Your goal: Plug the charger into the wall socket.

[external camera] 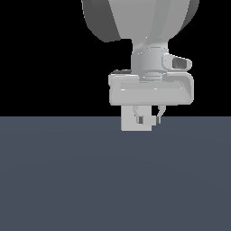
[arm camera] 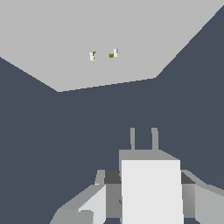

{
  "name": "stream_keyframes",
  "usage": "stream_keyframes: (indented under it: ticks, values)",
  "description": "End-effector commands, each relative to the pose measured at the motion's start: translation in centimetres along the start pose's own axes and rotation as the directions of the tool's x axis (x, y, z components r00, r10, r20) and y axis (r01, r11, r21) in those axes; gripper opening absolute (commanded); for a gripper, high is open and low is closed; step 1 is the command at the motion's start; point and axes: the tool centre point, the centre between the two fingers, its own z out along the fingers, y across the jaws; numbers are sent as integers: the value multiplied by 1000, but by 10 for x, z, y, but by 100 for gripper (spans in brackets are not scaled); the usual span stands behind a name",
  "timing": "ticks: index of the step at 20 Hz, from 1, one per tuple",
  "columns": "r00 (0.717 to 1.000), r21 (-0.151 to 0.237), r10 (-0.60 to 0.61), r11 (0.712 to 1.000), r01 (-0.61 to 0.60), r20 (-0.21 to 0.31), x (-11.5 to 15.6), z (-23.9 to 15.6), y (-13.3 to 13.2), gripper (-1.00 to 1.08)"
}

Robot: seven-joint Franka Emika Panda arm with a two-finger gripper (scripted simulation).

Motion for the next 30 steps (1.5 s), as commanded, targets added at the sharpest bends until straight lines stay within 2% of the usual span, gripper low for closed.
stream_keyframes:
  ticks: [1, 10, 23, 30]
  values:
    - [999, 6, -52, 999, 52, 0, 4, -4, -5, -100]
    - [989, 17, -150, 989, 150, 1, 11, -10, -14, -100]
    - [989, 17, -148, 989, 148, 1, 11, -10, -14, -100]
    - [989, 17, -148, 989, 148, 1, 24, -9, -17, -100]
